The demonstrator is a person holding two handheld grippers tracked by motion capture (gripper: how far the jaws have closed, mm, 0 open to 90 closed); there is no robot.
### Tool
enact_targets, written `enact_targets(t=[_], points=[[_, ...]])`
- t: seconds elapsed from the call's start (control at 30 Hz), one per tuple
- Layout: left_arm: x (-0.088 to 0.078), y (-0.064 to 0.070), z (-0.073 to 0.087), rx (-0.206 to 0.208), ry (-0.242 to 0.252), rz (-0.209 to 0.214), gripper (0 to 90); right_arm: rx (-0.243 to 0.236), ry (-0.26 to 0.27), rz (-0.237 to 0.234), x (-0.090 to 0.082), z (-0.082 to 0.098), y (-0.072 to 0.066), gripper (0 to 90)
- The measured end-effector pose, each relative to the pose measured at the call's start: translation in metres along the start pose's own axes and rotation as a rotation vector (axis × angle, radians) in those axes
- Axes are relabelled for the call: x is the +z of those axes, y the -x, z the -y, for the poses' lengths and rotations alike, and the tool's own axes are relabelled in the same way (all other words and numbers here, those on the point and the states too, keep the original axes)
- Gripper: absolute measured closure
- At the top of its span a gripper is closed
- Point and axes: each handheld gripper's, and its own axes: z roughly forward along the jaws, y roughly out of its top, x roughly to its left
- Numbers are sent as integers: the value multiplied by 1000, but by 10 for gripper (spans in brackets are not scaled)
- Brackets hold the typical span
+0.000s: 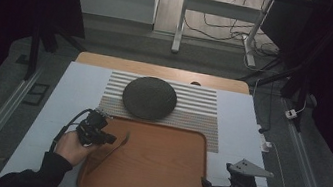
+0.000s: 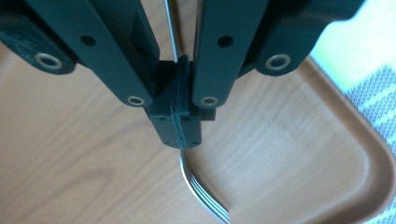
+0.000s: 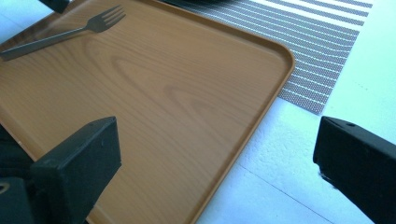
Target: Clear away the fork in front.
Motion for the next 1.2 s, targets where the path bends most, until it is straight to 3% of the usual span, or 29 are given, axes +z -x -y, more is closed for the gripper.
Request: enact_targets(t=[0.1,0.2,0.3,0.47,0.63,0.8,1.03,1.13,1.2], points=[[6,-4,-6,7,0,4,885,-2,-4,4,1,0,0,8],[8,-11,-12,-15,18,34,885,-5,-3,5,1,0,-1,8],[12,-15,-16,-20,28,38,885,-12,-11,9,1,0,-1,8],[27,-20,-18,-31,-11,15,885,2,-11,2,2,0,0,9],[30,-1,-24,23,-18,12,885,2,-19,1,2,-1,0,9],[38,15,-26,60,-36,52,885,4,-22,1,2,-1,0,9],[42,25,-27,77,-31,91,885,4,-24,-1,2,-1,1,9],[51,30,-27,94,-55,102,885,5,-26,-4,3,-1,1,9],[59,33,-26,111,-71,84,885,5,-27,-7,3,-1,1,9]])
